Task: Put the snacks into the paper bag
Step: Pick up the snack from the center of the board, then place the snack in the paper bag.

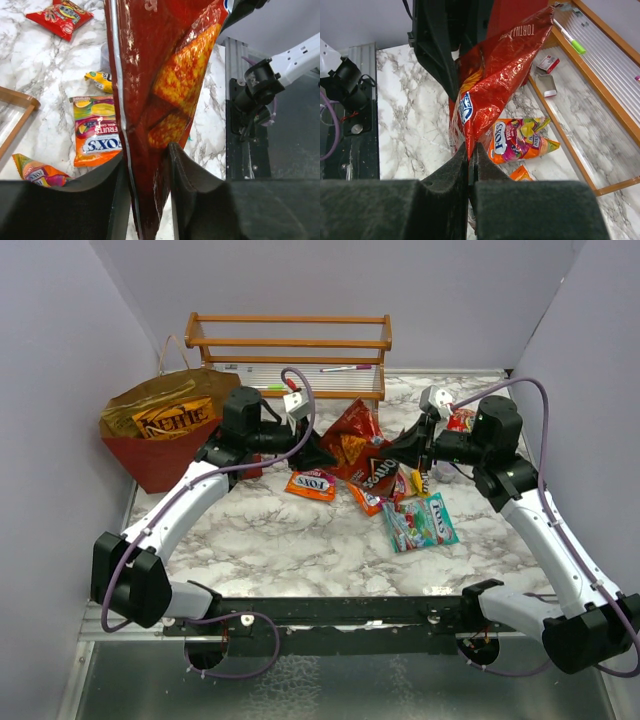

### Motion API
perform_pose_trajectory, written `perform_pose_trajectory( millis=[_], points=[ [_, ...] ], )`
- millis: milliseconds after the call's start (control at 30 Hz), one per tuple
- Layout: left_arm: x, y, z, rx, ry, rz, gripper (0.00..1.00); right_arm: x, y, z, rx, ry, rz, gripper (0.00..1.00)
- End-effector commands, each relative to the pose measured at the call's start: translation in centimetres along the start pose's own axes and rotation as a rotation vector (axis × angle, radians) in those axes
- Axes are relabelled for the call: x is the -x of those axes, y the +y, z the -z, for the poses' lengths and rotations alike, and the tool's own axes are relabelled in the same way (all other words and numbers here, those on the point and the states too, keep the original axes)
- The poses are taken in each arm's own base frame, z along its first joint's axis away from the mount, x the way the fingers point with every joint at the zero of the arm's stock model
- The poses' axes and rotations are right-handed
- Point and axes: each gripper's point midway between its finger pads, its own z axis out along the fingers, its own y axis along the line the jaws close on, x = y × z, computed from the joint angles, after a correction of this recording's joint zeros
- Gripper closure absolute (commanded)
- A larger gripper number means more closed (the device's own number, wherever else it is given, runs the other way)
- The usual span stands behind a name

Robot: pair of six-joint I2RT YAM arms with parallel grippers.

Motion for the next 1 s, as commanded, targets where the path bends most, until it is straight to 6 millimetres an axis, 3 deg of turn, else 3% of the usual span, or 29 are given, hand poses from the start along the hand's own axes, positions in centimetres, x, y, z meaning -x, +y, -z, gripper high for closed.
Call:
perform_pose_trajectory(
  millis=[0, 67, 133, 300, 333, 400, 633, 767, 967],
  points=[
    [1.4, -2.3, 0.7, -0.1, -0.057, -0.045, 0.75, 1.7, 0.0, 0.4, -0.01, -0.051, 0.065, 0.99],
    [1.7, -2.4, 1.3, -0.084, -0.048, -0.085, 0.97, 1.1, -0.5, 0.5, -0.039, -0.039, 0.073, 0.98],
    [2.2, -2.2, 2.0, -0.028, -0.025, -0.15, 1.0, 0.6, -0.9, 0.6, -0.062, -0.025, 0.091, 0.89],
    [4.7, -1.6, 4.8, 0.137, 0.082, -0.35, 1.0, -1.3, -1.2, 1.0, -0.09, 0.019, 0.159, 0.22],
    [4.6, -1.5, 5.7, 0.179, 0.129, -0.37, 1.0, -1.6, -1.4, 1.2, -0.102, 0.033, 0.176, 0.15],
    [5.2, -1.0, 7.3, 0.257, 0.182, -0.435, 1.0, -2.4, -1.7, 1.5, -0.124, 0.063, 0.203, 0.11],
    [8.3, -0.1, 12.2, 0.5, 0.286, -0.6, 1.0, -5.2, -2.4, 2.5, -0.192, 0.139, 0.252, 0.1],
    [10.7, 1.3, 15.5, 0.643, 0.253, -0.547, 1.0, -7.4, -1.9, 3.3, -0.199, 0.151, 0.262, 0.09],
    [14.2, 2.1, 20.3, 0.878, 0.213, -0.564, 1.0, -7.6, -1.7, 4.2, -0.206, 0.145, 0.281, 0.08]
  ],
)
